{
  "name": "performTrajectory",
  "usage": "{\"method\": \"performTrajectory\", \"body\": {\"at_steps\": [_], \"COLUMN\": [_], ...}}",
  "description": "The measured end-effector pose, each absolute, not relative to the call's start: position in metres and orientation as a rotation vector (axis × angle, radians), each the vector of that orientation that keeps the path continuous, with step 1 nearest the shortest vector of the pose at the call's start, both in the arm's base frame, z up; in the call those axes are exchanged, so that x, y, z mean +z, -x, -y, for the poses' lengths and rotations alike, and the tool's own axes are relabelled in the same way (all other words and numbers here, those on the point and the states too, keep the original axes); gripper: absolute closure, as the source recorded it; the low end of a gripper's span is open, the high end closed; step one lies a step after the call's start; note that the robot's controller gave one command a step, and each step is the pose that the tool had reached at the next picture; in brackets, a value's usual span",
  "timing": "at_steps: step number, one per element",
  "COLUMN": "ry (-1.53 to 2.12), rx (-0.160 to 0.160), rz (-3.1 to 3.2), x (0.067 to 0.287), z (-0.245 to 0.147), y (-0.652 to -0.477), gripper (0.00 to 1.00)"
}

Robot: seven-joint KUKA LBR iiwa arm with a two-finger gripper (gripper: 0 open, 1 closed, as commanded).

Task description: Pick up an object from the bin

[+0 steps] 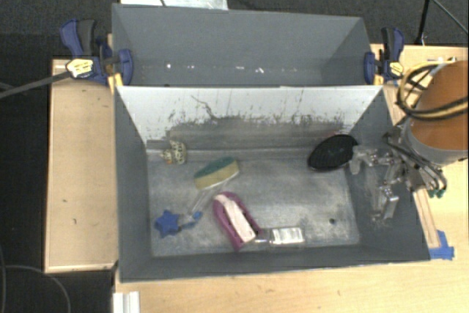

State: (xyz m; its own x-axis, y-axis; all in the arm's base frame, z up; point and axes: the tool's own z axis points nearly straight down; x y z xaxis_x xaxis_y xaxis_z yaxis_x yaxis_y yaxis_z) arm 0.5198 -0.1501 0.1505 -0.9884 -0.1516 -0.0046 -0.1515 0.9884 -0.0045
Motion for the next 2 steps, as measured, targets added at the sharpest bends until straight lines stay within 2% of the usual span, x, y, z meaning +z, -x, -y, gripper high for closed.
{"method": "performTrajectory", "body": {"at_steps": [1, 2], "ry": [0.275, 0.109], "rx": [0.002, 0.0], "rz": [-3.116, -3.127], "x": [0.0711, 0.0751], "z": [0.1183, 0.1151], "y": [-0.5935, -0.5913], "gripper": [0.0, 0.0]}}
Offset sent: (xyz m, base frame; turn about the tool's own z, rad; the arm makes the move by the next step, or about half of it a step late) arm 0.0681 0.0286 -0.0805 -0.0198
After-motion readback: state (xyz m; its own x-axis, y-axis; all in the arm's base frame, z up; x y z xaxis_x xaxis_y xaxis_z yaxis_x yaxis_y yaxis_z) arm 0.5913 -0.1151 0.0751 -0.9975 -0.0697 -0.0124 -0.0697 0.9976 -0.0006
